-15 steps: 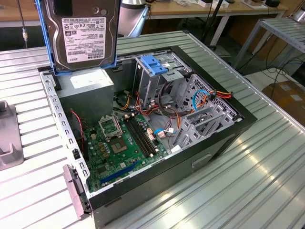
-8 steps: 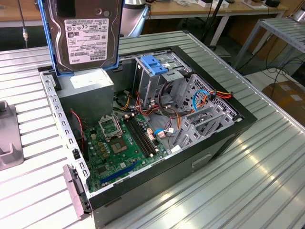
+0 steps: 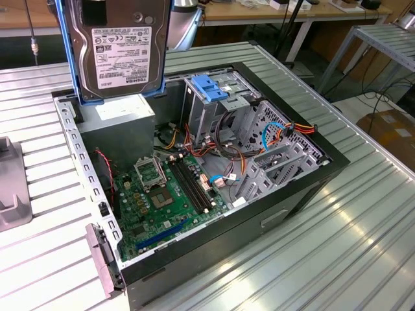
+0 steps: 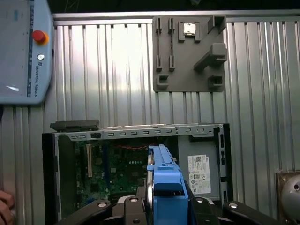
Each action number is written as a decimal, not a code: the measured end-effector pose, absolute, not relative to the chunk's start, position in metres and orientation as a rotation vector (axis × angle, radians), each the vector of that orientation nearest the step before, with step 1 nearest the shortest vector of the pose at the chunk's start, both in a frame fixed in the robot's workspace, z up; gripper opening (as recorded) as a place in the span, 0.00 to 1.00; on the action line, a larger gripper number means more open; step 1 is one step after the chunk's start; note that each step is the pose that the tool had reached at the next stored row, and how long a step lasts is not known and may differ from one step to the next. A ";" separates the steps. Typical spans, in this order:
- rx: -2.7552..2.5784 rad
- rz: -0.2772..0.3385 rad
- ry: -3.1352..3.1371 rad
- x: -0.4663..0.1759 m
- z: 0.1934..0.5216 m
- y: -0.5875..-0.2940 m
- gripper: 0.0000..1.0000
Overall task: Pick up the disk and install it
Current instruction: 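Pick up the disk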
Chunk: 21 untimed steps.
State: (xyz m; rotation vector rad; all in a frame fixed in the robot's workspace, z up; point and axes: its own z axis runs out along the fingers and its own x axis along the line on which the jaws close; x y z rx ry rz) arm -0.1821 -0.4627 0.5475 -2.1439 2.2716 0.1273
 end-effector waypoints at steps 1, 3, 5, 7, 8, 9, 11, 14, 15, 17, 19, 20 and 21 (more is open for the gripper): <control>-2.144 0.127 2.272 -0.182 0.548 -0.463 0.37; -2.144 0.127 2.272 -0.181 0.547 -0.464 0.37; -2.144 0.127 2.272 -0.180 0.547 -0.466 0.37; -2.144 0.127 2.272 -0.179 0.547 -0.467 0.37; -2.144 0.127 2.272 -0.179 0.547 -0.468 0.37; -2.144 0.127 2.272 -0.179 0.547 -0.468 0.37; -2.144 0.127 2.271 -0.178 0.547 -0.470 0.37; -2.144 0.127 2.272 -0.177 0.547 -0.471 0.37; -2.144 0.127 2.272 -0.177 0.547 -0.472 0.37; -2.144 0.127 2.272 -0.177 0.547 -0.473 0.37; -2.144 0.127 2.272 -0.176 0.547 -0.474 0.37; -2.144 0.127 2.272 -0.176 0.547 -0.474 0.37; -2.144 0.127 2.272 -0.176 0.547 -0.475 0.37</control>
